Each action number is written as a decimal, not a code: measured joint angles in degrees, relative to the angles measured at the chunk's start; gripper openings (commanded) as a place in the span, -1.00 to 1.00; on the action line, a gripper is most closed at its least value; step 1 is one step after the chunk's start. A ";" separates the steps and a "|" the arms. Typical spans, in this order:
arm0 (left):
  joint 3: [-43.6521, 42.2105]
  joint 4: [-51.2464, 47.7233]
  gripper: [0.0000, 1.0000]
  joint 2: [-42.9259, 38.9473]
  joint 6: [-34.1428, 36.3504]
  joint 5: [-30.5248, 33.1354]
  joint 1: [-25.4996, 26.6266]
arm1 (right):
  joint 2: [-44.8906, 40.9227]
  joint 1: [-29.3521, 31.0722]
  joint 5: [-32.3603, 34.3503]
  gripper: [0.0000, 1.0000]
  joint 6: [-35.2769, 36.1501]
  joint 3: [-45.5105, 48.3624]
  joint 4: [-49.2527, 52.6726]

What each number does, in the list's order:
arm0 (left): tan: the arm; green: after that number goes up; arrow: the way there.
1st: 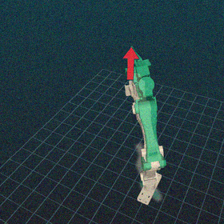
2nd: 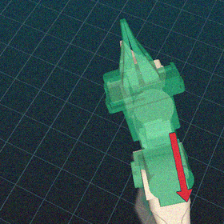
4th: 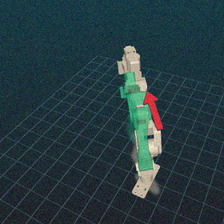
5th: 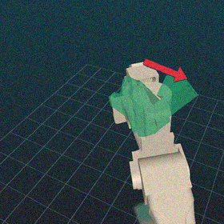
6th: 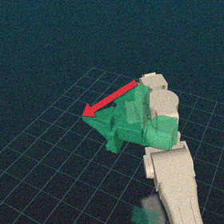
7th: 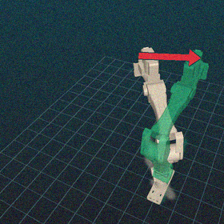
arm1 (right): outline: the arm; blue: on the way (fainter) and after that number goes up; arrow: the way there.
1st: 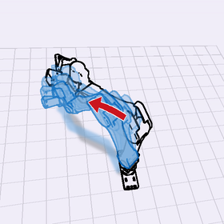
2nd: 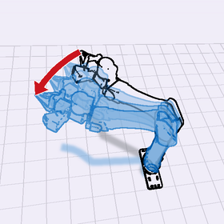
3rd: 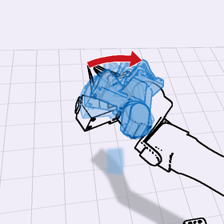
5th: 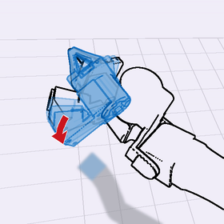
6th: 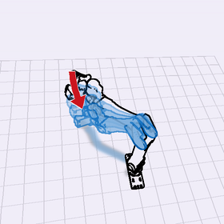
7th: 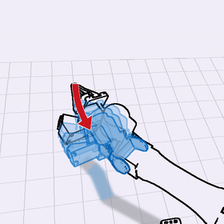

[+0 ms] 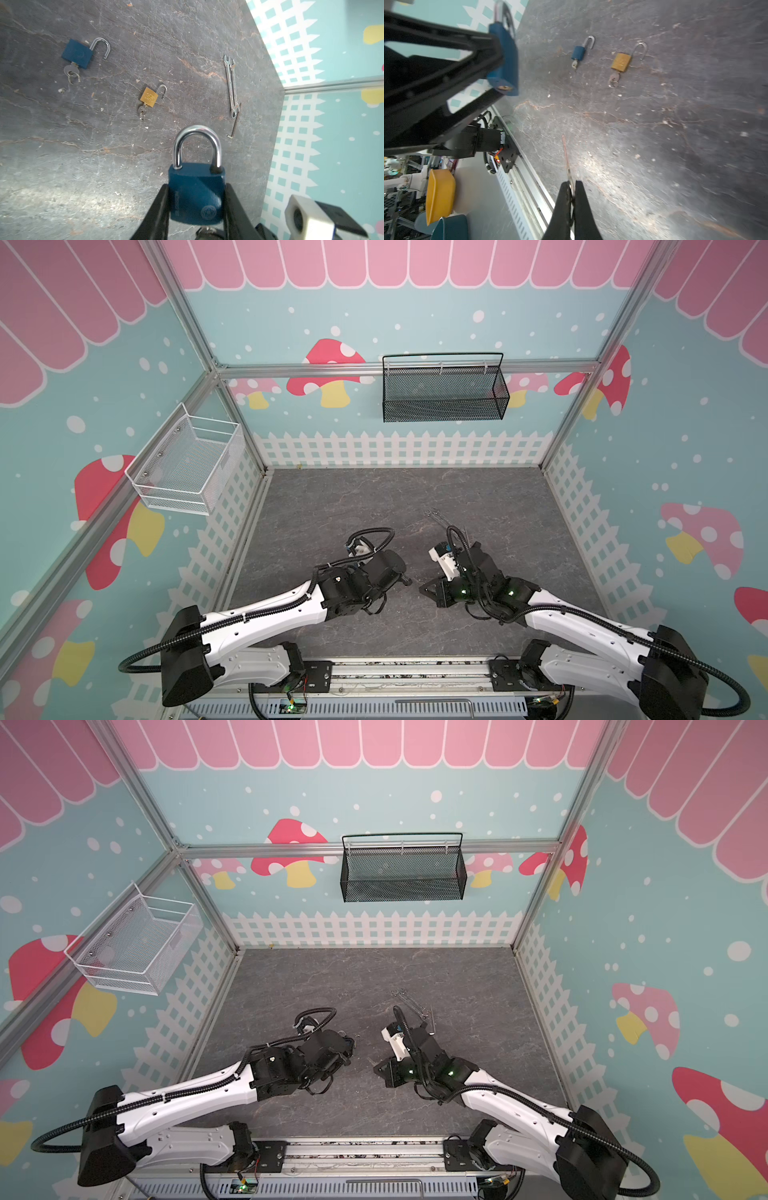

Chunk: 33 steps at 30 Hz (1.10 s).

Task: Unlock with the key
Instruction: 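Lift the blue padlock with the left gripper toward the right gripper's key, then push the key into the padlock's keyhole with the right gripper while the left holds it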

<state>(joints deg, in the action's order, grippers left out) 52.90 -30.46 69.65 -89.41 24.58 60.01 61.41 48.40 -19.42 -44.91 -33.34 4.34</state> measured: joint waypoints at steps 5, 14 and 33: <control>-0.48 1.27 -1.00 0.00 -2.64 0.59 0.00 | 3.15 3.82 2.47 -1.00 -3.93 -0.28 -5.29; -0.63 1.70 -1.00 -0.04 -3.85 1.40 0.00 | 4.61 6.29 7.45 -1.00 -7.52 -2.03 -7.74; -2.14 3.02 -1.00 -0.79 -6.16 1.38 -0.04 | 5.22 7.52 11.08 -1.00 -9.35 -4.04 -8.66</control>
<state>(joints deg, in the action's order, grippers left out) 50.76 -27.44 68.86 -95.57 25.96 59.96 66.63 55.92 -8.34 -54.26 -37.39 -4.32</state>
